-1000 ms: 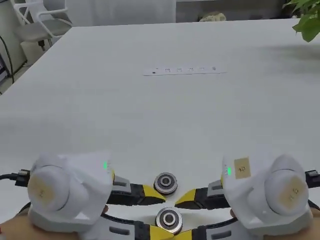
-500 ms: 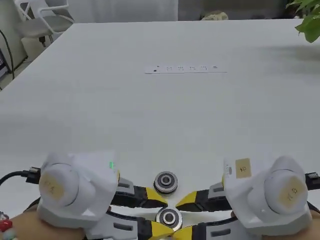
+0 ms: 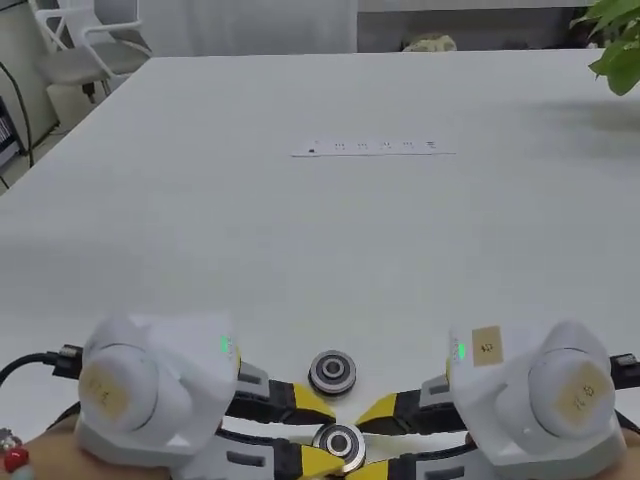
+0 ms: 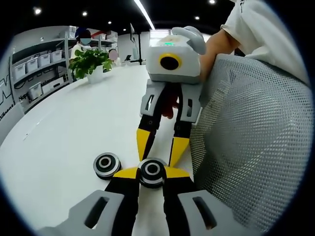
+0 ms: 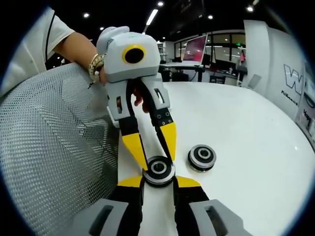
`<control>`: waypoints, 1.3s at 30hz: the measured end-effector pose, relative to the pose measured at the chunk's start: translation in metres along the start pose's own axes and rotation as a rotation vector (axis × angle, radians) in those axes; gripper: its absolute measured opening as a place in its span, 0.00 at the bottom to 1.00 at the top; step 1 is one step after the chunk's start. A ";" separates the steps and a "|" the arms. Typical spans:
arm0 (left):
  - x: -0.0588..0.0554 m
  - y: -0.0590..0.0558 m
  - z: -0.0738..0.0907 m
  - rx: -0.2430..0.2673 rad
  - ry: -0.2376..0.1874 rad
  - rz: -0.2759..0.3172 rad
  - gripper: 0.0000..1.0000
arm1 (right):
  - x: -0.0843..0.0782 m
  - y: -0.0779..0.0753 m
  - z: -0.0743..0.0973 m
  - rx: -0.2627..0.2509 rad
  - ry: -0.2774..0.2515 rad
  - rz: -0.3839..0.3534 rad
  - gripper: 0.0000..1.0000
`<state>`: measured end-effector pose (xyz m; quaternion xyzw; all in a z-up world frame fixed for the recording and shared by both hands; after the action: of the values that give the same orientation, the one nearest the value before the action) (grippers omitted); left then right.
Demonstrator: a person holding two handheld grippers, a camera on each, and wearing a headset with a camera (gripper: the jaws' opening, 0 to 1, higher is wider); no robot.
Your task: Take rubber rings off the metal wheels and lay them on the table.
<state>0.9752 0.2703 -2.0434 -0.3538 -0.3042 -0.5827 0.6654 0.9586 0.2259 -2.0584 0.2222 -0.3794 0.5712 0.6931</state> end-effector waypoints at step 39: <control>-0.002 0.000 -0.002 -0.034 -0.021 0.002 0.08 | 0.000 0.000 -0.001 0.005 0.002 -0.015 0.21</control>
<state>0.9749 0.2694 -2.0461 -0.3713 -0.3008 -0.5834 0.6568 0.9594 0.2269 -2.0587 0.2263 -0.3758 0.5671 0.6971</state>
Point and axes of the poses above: the centre of the closed fingertips' face, and the gripper's own axes: z roughly backward along the fingers, y roughly to its left, x roughly out of its top, the point moved 3 cm from there along z, roughly backward along the fingers, and after that the axes turned 11 degrees about z, right-handed, at the moved point
